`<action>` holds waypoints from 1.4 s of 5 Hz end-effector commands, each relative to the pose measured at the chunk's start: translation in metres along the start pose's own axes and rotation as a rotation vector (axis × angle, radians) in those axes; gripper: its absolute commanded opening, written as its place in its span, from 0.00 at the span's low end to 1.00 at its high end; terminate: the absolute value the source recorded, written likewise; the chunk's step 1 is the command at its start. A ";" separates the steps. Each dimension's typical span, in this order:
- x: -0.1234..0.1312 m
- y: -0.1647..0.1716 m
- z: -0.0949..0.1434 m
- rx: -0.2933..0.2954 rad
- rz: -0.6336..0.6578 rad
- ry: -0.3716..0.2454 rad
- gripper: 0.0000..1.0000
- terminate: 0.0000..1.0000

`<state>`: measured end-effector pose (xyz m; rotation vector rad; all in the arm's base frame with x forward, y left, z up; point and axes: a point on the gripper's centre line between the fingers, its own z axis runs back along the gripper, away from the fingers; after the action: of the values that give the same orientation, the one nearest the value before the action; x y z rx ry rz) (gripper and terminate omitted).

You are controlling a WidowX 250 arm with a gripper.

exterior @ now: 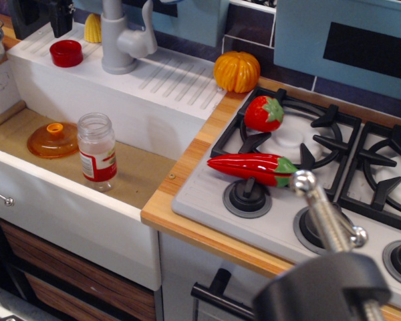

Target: Put cap on container

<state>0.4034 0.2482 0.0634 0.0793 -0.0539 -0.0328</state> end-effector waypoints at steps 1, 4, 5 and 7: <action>0.000 0.000 0.000 0.000 0.000 0.000 1.00 0.00; 0.016 0.005 -0.007 0.001 0.019 -0.065 1.00 0.00; 0.018 0.006 -0.013 0.014 0.015 -0.080 1.00 0.00; 0.016 -0.005 -0.036 0.030 0.040 -0.130 1.00 0.00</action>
<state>0.4153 0.2429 0.0014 0.0783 -0.1355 0.0107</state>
